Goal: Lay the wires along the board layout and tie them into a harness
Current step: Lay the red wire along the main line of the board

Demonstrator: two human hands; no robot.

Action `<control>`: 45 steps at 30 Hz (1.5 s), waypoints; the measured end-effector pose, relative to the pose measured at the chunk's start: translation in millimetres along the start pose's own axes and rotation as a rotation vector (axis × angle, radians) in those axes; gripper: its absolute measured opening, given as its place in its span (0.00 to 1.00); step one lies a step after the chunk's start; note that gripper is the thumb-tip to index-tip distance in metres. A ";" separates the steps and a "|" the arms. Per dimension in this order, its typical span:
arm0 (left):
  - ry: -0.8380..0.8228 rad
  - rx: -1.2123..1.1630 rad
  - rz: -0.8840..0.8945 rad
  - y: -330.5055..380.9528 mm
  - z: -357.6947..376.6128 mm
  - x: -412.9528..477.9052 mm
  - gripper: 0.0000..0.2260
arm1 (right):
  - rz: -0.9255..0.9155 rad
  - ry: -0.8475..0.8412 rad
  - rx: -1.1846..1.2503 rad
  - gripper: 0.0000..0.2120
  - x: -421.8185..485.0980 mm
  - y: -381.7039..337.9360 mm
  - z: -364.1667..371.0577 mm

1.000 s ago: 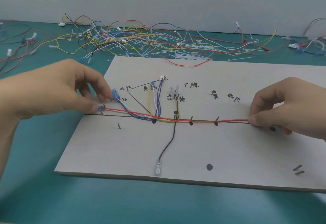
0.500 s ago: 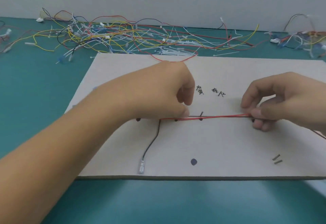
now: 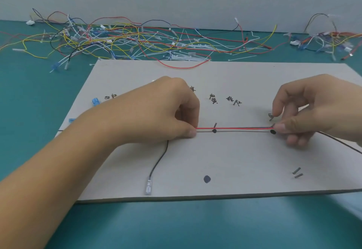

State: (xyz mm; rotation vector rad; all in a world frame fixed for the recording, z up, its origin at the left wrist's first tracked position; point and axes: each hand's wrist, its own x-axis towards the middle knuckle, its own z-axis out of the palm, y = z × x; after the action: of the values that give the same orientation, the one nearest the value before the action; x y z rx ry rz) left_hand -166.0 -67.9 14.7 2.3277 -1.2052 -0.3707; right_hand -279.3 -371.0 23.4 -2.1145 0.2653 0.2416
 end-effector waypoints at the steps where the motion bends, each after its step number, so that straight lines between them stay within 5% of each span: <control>1: -0.008 -0.012 -0.004 -0.7 0.0 -0.8 0.03 | 0.019 -0.002 -0.002 0.22 0.2 0.1 0.9; 7: 0.038 0.019 -0.023 -4.3 -3.6 -4.8 0.03 | -0.012 0.137 -0.239 0.18 -5.7 -6.0 9.9; 12: 0.027 0.041 -0.026 -5.0 -5.0 -6.9 0.04 | -0.293 0.277 -0.709 0.14 -15.7 -1.6 14.2; 19: 0.006 0.082 0.020 1.9 -4.0 -6.0 0.04 | -0.468 0.298 -0.732 0.20 -16.4 11.5 24.3; 28: -0.080 0.185 0.048 4.7 -18.8 -2.4 0.04 | -0.474 0.309 -0.735 0.15 -16.2 -3.3 40.1; 45: -0.087 0.125 -0.205 -113.9 -74.1 -91.2 0.11 | -0.470 0.114 -0.516 0.08 11.2 -71.9 114.1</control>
State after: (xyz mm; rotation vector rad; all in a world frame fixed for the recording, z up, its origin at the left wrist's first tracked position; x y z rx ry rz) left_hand -107.0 84.7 17.5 2.5769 -1.0582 -0.4843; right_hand -256.0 -237.9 18.6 -2.6291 -0.2611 -0.1033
